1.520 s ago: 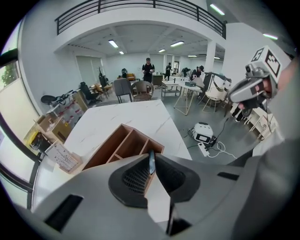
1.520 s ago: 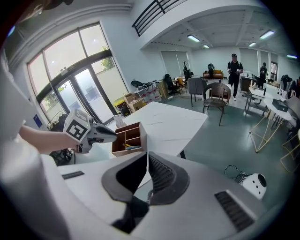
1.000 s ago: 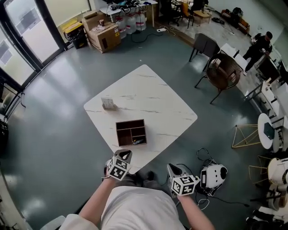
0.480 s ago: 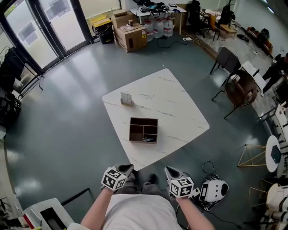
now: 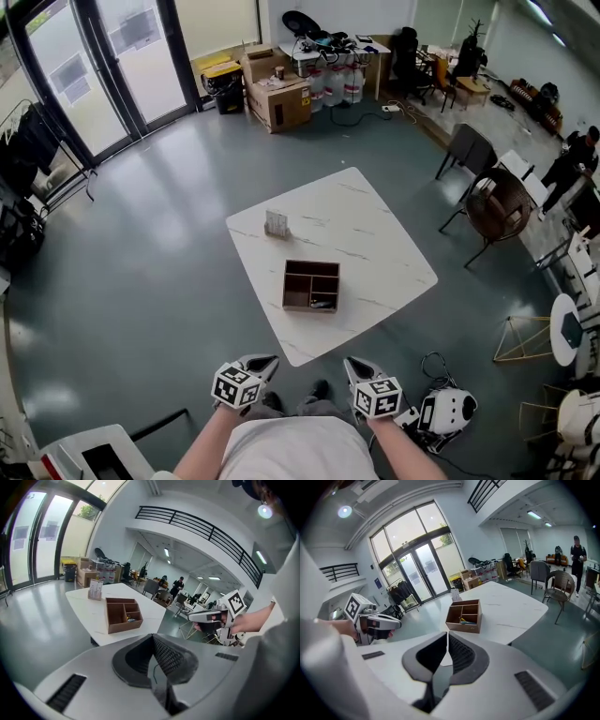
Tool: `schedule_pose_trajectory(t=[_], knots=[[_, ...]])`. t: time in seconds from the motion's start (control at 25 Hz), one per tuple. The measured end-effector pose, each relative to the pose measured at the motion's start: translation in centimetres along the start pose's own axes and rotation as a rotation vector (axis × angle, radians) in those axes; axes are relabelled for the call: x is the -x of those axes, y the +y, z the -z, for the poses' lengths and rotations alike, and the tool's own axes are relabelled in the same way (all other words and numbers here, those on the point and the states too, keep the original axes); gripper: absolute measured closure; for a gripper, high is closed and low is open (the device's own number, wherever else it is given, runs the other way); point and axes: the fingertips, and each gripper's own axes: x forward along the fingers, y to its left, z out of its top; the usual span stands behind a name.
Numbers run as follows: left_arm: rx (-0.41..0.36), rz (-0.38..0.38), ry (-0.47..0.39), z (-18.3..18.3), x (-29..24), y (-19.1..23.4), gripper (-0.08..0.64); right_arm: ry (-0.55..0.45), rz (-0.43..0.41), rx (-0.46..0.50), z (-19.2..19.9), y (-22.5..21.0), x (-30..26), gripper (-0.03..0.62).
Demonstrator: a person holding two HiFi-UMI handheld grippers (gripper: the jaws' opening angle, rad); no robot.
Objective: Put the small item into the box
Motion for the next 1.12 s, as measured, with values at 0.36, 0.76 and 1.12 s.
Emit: schedule_pose_trajectory(t=[0.36, 0.76, 1.12], knots=[[-0.065, 0.07, -0.027, 1.4, 6.2, 0.2, 0.546, -0.021, 0.074, 0.029, 1.7, 5.6, 1.9, 0.563], [-0.103, 0.176, -0.045, 4.6, 10.2, -0.3, 0.546, -0.043, 0.151, 0.033, 5.3, 11.4, 4.3, 0.563], [-0.127, 0.221, -0.044, 6.1, 11.8, -0.4, 0.546, -0.077, 0.21, 0.036, 7.5, 14.1, 6.3, 0.563]])
